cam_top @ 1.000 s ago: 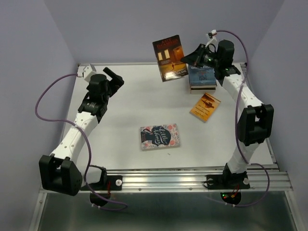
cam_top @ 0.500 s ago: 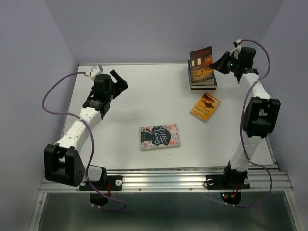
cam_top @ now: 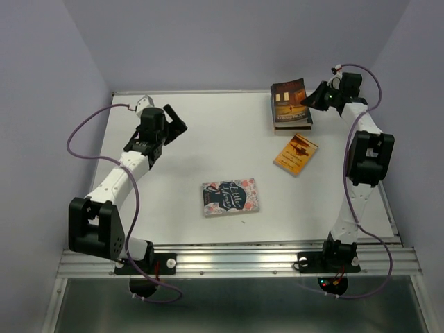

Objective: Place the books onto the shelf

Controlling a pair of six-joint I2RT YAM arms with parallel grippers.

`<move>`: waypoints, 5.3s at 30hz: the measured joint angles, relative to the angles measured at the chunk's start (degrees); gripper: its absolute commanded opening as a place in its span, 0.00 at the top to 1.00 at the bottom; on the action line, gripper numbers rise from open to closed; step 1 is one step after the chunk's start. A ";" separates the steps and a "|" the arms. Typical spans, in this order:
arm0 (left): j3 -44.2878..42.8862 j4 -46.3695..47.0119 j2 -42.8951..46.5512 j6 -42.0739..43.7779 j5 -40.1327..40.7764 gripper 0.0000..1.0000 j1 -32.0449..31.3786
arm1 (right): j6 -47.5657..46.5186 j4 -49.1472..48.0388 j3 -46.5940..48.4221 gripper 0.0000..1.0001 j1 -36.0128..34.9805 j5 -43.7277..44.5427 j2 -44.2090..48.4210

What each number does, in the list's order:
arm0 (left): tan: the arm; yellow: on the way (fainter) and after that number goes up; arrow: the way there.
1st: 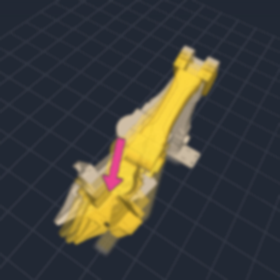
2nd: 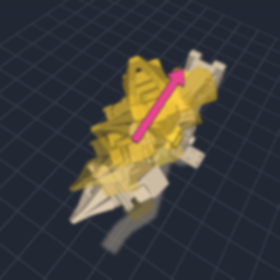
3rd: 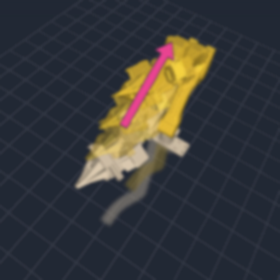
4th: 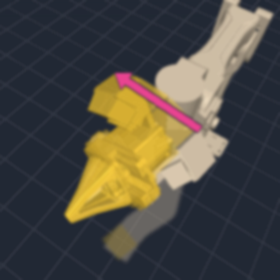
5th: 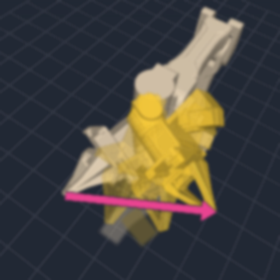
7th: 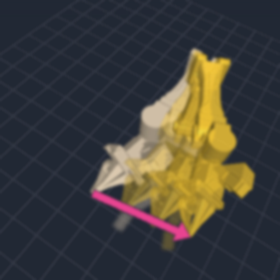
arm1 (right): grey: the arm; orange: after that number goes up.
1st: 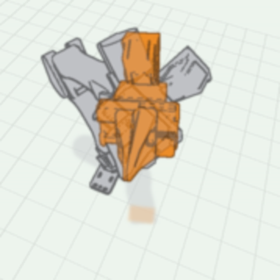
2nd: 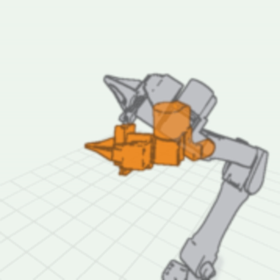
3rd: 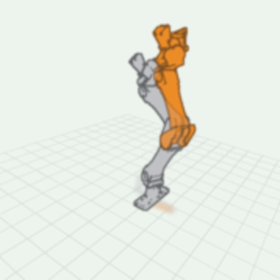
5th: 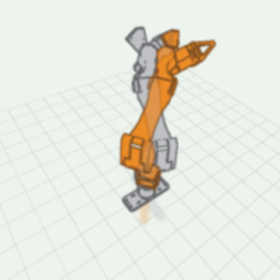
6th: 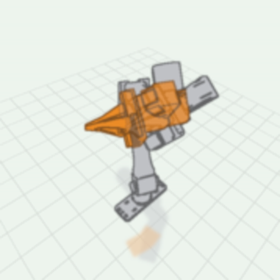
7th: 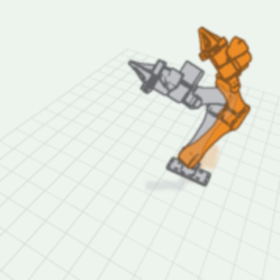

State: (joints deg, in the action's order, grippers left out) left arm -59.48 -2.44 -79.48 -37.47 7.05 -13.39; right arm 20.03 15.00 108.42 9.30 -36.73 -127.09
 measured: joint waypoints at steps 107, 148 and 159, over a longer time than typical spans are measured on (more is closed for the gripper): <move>16.81 5.51 -10.10 6.99 -24.22 0.33 -16.04 | 21.90 -8.07 -53.35 0.01 -37.27 4.63 25.33; 19.78 10.16 -10.32 -3.52 -24.39 0.60 -18.12 | 5.92 0.42 -48.33 0.70 -36.00 1.27 21.97; 19.78 9.64 -9.94 -4.02 -23.56 0.54 -18.05 | 7.48 1.49 -47.71 0.99 -35.95 0.74 23.69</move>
State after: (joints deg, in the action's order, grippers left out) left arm -39.70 7.20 -89.43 -41.50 -16.51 -31.44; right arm 27.51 16.49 60.71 -26.65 -35.99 -103.39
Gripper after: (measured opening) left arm 0.422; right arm 0.383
